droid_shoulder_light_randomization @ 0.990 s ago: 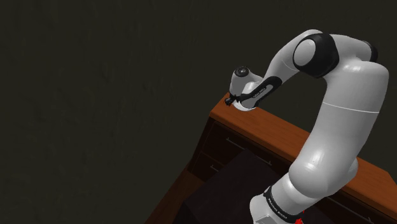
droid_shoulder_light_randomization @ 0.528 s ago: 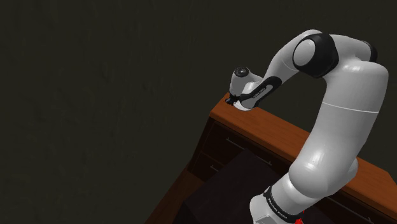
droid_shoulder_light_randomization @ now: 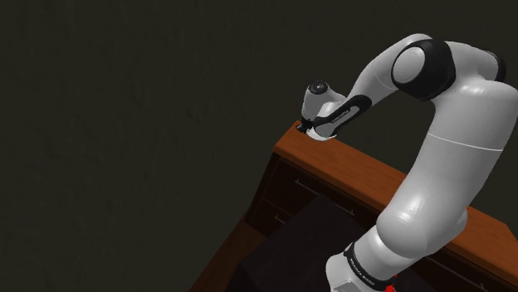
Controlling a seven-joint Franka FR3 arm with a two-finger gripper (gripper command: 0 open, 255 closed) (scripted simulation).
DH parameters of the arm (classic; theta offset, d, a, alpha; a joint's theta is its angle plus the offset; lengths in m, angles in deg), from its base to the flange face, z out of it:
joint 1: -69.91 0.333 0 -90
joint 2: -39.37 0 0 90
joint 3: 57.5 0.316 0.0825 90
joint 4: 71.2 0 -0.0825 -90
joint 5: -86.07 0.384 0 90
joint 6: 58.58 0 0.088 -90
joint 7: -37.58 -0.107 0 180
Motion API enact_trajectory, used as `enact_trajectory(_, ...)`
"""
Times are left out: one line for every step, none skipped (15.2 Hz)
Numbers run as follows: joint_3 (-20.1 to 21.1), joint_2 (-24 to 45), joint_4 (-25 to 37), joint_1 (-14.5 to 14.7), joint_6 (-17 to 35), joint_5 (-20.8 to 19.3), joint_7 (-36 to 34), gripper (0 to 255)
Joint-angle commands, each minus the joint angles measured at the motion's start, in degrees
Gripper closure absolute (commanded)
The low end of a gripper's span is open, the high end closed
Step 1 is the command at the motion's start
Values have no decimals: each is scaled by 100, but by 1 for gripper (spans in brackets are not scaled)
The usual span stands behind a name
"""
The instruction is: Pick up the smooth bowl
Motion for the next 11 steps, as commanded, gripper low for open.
enact_trajectory(42,-135,-28,-26,-87,117,161,255)
enact_trajectory(64,-200,-38,-37,-135,179,242,255)
enact_trajectory(86,-265,-46,-48,-183,241,322,255)
enact_trajectory(106,-328,-53,-57,-231,302,401,255)
enact_trajectory(127,-391,-58,-66,-280,363,479,255)
enact_trajectory(146,-453,-62,-74,-329,424,556,255)
enact_trajectory(165,-514,-65,-82,-378,484,633,255)
enact_trajectory(183,-574,-66,-89,-428,543,709,255)
enact_trajectory(200,-633,-65,-94,-478,603,783,255)
enact_trajectory(202,-641,-65,-95,-486,611,794,255)
enact_trajectory(202,-641,-66,-95,-486,612,795,255)
